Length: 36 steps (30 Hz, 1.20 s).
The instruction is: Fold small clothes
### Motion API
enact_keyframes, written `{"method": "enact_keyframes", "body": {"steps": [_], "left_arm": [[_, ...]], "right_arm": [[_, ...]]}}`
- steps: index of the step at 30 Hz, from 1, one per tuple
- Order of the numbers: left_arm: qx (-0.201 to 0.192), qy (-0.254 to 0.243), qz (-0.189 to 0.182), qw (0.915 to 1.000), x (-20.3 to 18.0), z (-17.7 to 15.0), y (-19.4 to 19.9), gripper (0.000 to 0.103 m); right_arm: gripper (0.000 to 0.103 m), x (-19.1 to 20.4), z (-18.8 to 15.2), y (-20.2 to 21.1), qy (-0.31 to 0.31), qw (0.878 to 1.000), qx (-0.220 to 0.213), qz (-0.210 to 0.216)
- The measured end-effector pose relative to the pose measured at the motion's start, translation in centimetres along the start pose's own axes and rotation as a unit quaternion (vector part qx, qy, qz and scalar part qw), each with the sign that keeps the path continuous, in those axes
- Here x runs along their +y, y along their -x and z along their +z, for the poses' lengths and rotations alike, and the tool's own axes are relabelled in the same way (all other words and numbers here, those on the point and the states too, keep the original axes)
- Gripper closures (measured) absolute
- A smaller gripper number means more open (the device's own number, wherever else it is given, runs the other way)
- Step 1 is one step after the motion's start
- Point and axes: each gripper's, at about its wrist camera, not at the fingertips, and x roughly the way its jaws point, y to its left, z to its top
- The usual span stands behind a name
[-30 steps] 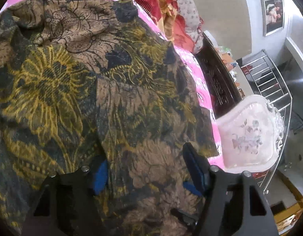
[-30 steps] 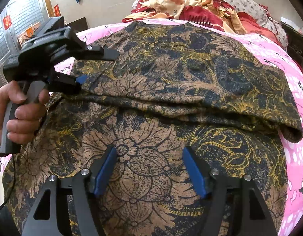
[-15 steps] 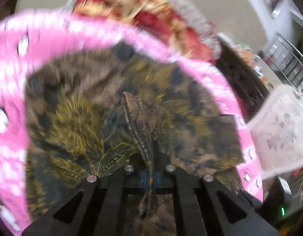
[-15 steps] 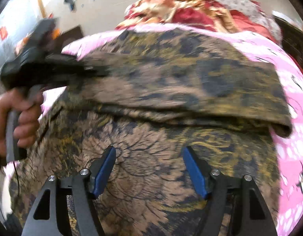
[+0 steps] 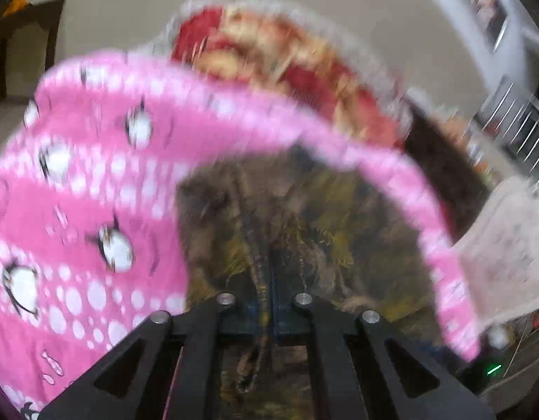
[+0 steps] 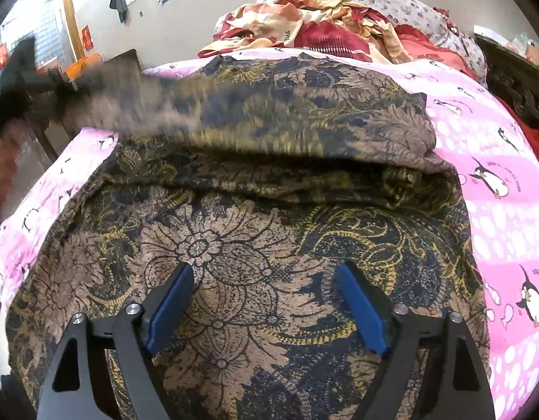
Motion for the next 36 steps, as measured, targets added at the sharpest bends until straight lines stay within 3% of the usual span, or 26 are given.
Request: {"method": "enact_keyframes", "body": {"steps": [2, 3, 6, 8, 11, 12, 13, 15, 18, 19, 21, 23, 25, 27, 29, 32, 36], "left_arm": [[0.037, 0.010, 0.051, 0.9980, 1.0, -1.0, -2.1, 0.089], [0.035, 0.018, 0.065, 0.9971, 1.4, -1.2, -2.0, 0.084], [-0.019, 0.015, 0.073, 0.9971, 0.6, -1.2, 0.2, 0.071], [-0.057, -0.005, 0.072, 0.9957, -1.2, -1.1, 1.1, 0.063], [-0.063, -0.029, 0.077, 0.9946, -3.3, -0.6, -0.6, 0.062], [-0.055, -0.034, 0.084, 0.9944, -3.4, -0.5, -1.7, 0.062], [-0.045, -0.037, 0.099, 0.9934, -3.7, -0.6, -2.8, 0.062], [-0.019, -0.019, 0.111, 0.9935, -2.7, -0.9, -5.1, 0.062], [-0.020, -0.003, 0.112, 0.9934, -1.6, -2.1, -6.8, 0.061], [-0.027, -0.010, 0.117, 0.9927, -1.9, -2.3, -7.0, 0.057], [-0.033, -0.034, 0.117, 0.9921, -3.0, -2.7, -7.4, 0.035], [-0.032, -0.067, 0.132, 0.9885, -4.0, -3.1, -8.0, 0.030], [-0.034, -0.073, 0.138, 0.9872, -4.1, -3.3, -8.1, 0.029], [-0.034, -0.069, 0.130, 0.9886, -3.9, -3.2, -8.2, 0.026], [-0.035, -0.062, 0.117, 0.9906, -3.6, -3.2, -8.2, 0.023], [-0.031, -0.062, 0.093, 0.9933, -3.5, -3.2, -8.5, 0.013], [-0.027, -0.066, 0.098, 0.9927, -3.7, -3.2, -8.8, 0.011]], "right_arm": [[0.016, -0.9, 1.0, 0.8, -0.020, 1.000, 0.000, 0.001], [0.016, -1.3, 1.8, 1.4, -0.024, 1.000, -0.008, -0.001], [0.016, -2.8, 5.3, 3.5, -0.017, 0.998, -0.057, -0.026], [0.018, -3.0, 8.0, 3.0, -0.002, 0.998, -0.059, -0.028], [0.037, -1.4, 11.3, -1.7, 0.079, 0.997, 0.022, -0.004], [0.054, -1.1, 11.6, -3.1, 0.106, 0.993, 0.042, -0.014], [0.059, -1.6, 11.5, -4.5, 0.118, 0.990, 0.059, -0.039], [0.059, -4.7, 10.5, -6.1, 0.089, 0.990, 0.095, -0.052], [0.061, -7.6, 7.7, -4.7, 0.084, 0.993, 0.069, -0.040], [0.061, -8.2, 7.2, -4.2, 0.076, 0.994, 0.065, -0.041], [0.060, -9.5, 6.9, -3.5, 0.035, 0.997, 0.069, -0.027], [0.060, -9.6, 8.2, -2.9, 0.033, 0.996, 0.071, -0.030], [0.058, -8.9, 10.5, -2.2, 0.041, 0.997, 0.046, -0.037], [0.056, -8.6, 13.5, -2.3, 0.029, 0.999, 0.018, -0.035], [0.055, -8.6, 15.5, -4.7, 0.017, 0.999, 0.021, -0.030], [0.052, -9.2, 15.1, -9.9, 0.018, 0.995, 0.073, -0.060], [0.045, -10.3, 14.3, -10.1, -0.001, 0.998, 0.039, -0.047]]}}
